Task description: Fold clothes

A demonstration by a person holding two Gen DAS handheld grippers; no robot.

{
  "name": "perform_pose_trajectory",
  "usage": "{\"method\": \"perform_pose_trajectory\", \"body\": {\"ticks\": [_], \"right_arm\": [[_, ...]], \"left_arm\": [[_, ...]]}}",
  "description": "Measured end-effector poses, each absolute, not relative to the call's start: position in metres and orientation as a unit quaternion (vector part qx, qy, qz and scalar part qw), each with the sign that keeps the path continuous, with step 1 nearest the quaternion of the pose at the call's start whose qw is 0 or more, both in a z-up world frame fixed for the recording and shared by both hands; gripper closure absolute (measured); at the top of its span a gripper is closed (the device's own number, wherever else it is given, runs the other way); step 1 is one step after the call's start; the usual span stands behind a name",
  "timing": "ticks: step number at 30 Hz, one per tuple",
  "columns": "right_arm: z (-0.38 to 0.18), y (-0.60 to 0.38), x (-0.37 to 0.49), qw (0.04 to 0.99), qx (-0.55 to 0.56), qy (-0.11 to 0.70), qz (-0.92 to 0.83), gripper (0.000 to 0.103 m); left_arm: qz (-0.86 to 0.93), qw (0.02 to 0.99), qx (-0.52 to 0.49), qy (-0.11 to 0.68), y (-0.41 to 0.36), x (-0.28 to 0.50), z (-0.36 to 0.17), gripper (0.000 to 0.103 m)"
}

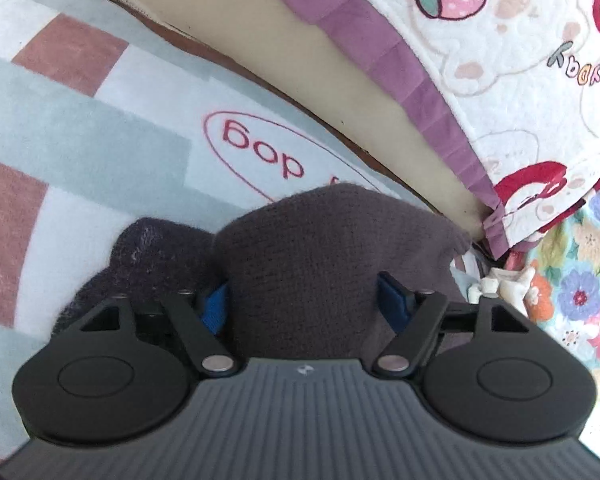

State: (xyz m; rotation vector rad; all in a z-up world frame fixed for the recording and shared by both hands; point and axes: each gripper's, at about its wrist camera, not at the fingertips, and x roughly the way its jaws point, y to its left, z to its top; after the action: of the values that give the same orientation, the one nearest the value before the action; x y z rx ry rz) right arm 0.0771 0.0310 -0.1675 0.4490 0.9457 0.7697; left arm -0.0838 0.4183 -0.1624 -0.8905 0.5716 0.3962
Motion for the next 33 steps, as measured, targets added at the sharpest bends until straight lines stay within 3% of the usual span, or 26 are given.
{"method": "perform_pose_trajectory", "body": {"ticks": [1,2,6,9,12,16,19,21,25,26,27,28,29,31,33], "right_arm": [[-0.159,0.037,0.073,0.807,0.187,0.422,0.368,0.057],[-0.149,0.041,0.068,0.818,0.169,0.397,0.38,0.064],[-0.101,0.058,0.036,0.871,0.028,0.287,0.398,0.068],[-0.098,0.064,0.039,0.875,-0.003,0.285,0.391,0.068],[-0.113,0.05,0.058,0.861,0.049,0.336,0.378,0.066],[-0.134,0.023,0.071,0.832,0.137,0.392,0.368,0.053],[-0.146,0.02,0.074,0.826,0.14,0.414,0.355,0.042],[-0.151,0.025,0.074,0.826,0.126,0.418,0.355,0.039],[-0.177,0.03,0.088,0.782,0.206,0.457,0.37,0.024],[-0.183,0.031,0.09,0.775,0.227,0.461,0.368,0.023],[-0.182,0.032,0.088,0.779,0.238,0.453,0.363,0.023],[-0.178,0.035,0.085,0.786,0.233,0.442,0.365,0.035],[-0.169,0.04,0.077,0.801,0.207,0.424,0.369,0.057],[-0.149,0.045,0.06,0.823,0.165,0.383,0.385,0.069],[-0.126,0.046,0.044,0.839,0.13,0.353,0.393,0.072]], "left_arm": [[0.188,0.854,-0.4,0.274,0.414,-0.082,-0.158,0.073],[0.192,0.87,-0.362,0.275,0.405,-0.082,-0.15,0.075],[0.209,0.913,-0.233,0.262,0.359,-0.083,-0.119,0.075],[0.213,0.92,-0.197,0.261,0.333,-0.085,-0.117,0.073],[0.209,0.914,-0.211,0.276,0.338,-0.083,-0.126,0.064],[0.191,0.868,-0.366,0.274,0.376,-0.095,-0.144,0.053],[0.176,0.819,-0.486,0.248,0.403,-0.109,-0.162,0.052],[0.168,0.82,-0.48,0.263,0.403,-0.106,-0.165,0.052],[0.154,0.829,-0.451,0.292,0.397,-0.098,-0.171,0.022],[0.152,0.834,-0.444,0.29,0.392,-0.096,-0.173,0.02],[0.152,0.84,-0.431,0.293,0.387,-0.094,-0.174,0.021],[0.154,0.849,-0.407,0.299,0.381,-0.092,-0.171,0.03],[0.155,0.86,-0.379,0.305,0.376,-0.09,-0.167,0.053],[0.153,0.881,-0.333,0.299,0.368,-0.09,-0.154,0.07],[0.157,0.902,-0.278,0.289,0.357,-0.092,-0.137,0.074]]}}
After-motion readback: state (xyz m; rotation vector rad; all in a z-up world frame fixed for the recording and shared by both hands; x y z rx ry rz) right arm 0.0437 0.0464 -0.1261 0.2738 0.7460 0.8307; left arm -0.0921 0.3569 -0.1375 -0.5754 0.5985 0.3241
